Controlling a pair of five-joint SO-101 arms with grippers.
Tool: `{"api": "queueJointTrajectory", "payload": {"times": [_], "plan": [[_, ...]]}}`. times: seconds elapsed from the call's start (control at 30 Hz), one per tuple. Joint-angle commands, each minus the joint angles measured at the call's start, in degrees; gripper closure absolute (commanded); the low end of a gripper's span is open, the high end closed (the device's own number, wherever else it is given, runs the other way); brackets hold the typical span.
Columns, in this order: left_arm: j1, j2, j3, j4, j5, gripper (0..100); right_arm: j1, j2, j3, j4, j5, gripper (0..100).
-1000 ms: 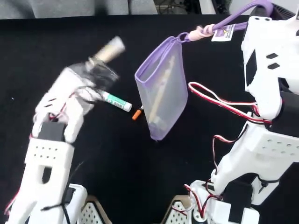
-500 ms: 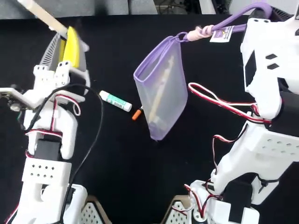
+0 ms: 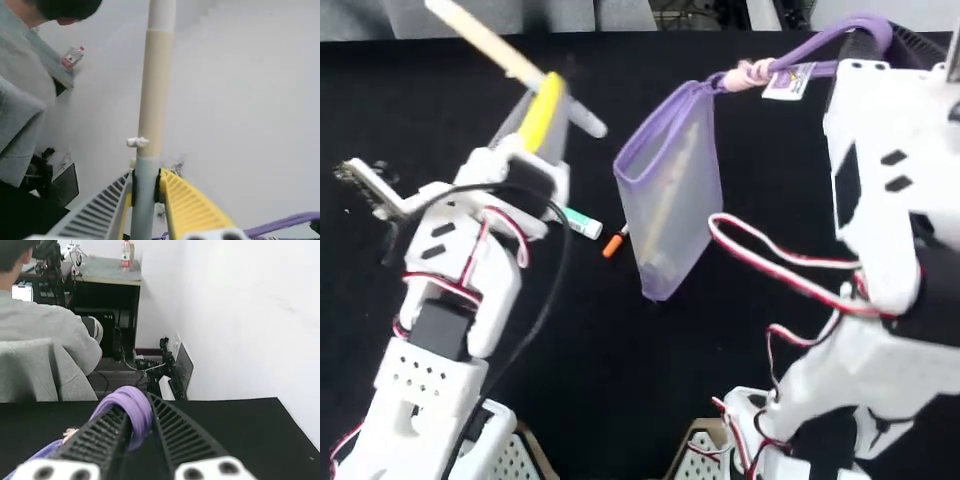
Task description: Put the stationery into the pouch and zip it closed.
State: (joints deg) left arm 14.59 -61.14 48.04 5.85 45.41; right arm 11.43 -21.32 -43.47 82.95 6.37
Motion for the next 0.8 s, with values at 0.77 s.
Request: {"api": "queueJointTrajectory", "payload": {"times": [0.77], "plan": [[16.7,7.2,15.6,-22.4,-30.3,93,-0.8,-4.1,6.9,-2.0,2.7,98.8]]}}
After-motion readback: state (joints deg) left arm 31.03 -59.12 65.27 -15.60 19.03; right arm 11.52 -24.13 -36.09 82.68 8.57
